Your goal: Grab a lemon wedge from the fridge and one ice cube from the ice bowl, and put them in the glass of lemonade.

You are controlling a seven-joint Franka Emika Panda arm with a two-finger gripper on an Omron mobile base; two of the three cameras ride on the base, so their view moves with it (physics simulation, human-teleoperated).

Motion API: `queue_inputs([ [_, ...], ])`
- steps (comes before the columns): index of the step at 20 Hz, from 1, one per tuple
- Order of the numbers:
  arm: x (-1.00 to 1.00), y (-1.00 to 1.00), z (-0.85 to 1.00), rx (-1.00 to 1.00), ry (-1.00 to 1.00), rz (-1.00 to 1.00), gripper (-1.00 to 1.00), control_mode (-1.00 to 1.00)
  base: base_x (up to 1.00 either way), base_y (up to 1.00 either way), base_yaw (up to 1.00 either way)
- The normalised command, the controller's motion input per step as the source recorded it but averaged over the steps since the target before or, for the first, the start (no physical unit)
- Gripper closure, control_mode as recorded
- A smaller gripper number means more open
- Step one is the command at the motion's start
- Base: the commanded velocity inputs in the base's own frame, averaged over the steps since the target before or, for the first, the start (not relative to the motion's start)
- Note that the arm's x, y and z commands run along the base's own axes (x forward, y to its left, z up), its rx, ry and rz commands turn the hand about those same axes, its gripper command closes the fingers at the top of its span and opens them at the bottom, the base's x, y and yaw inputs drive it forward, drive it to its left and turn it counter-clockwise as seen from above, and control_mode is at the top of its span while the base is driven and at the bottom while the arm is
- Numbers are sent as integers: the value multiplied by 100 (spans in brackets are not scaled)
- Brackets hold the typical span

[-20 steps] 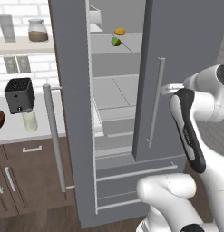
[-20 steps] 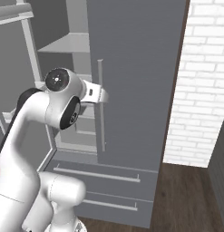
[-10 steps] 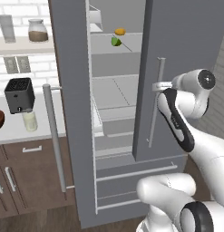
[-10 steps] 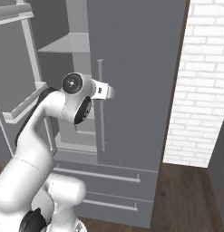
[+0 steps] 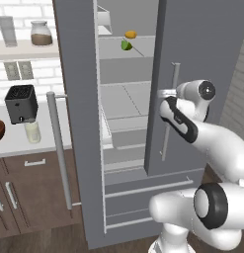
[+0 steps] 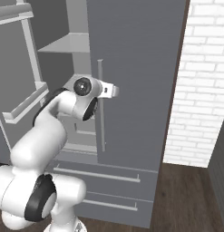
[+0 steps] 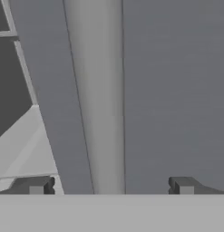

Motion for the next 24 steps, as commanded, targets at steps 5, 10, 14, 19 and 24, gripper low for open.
queue_inputs([
  [5,91,-1,-16,0,0,0,-100,-100,0,0,0],
  [10,92,-7,-11,0,1,0,-100,-100,0,0,0],
  [14,78,0,1,0,14,0,100,-100,0,0,0],
  [19,13,-11,37,0,27,0,100,-100,0,0,0],
  [24,-34,-42,45,0,30,0,100,-100,0,0,0],
])
